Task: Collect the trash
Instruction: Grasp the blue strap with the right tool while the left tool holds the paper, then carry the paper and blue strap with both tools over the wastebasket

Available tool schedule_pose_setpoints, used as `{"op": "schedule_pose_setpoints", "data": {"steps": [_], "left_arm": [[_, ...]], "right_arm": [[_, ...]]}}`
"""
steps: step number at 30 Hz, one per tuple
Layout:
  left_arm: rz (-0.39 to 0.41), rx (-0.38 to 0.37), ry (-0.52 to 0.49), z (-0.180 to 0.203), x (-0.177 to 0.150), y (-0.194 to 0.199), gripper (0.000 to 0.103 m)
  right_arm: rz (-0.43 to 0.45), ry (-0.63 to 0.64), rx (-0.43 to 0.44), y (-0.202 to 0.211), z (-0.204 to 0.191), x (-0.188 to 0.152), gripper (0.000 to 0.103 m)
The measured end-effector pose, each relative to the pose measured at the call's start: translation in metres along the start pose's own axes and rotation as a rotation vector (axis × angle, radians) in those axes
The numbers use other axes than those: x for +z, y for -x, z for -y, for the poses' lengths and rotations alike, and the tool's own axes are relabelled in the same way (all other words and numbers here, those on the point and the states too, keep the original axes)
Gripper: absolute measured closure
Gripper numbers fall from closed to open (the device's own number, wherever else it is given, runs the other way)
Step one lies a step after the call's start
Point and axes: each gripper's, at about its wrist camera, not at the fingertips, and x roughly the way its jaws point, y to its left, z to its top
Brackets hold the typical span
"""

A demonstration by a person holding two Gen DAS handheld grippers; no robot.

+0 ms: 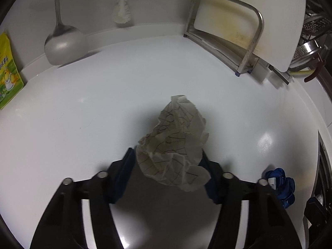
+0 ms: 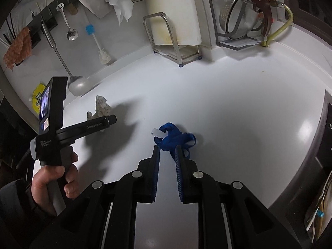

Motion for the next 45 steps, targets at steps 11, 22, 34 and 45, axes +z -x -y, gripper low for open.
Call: {"op": "schedule_pose_setpoints", "data": {"steps": [11,22,34,45], "left_arm": [[0.028,-0.014,-0.065,0.000,-0.014,0.027,0.070],[0.056,-0.015,-0.105,-0.004,-0.037,0.062,0.070],[0.056,-0.007,-0.103,-0.007,-0.051,0.079,0.070],[0.060,-0.027,-0.120,0.013,-0.088,0.131,0.070]], "right_arm": [[0.012,0.065,-0.026,-0.012,0.006,0.000,0.035],[-0.072,0.160,-0.086,-0.068,-0.008,0.006,0.032],[-0.076,0.185,-0.096,-0.071,-0.015,0.009,0.084],[-0.033,0.077,-0.042,0.021,-0.008,-0.025,0.084]]}}
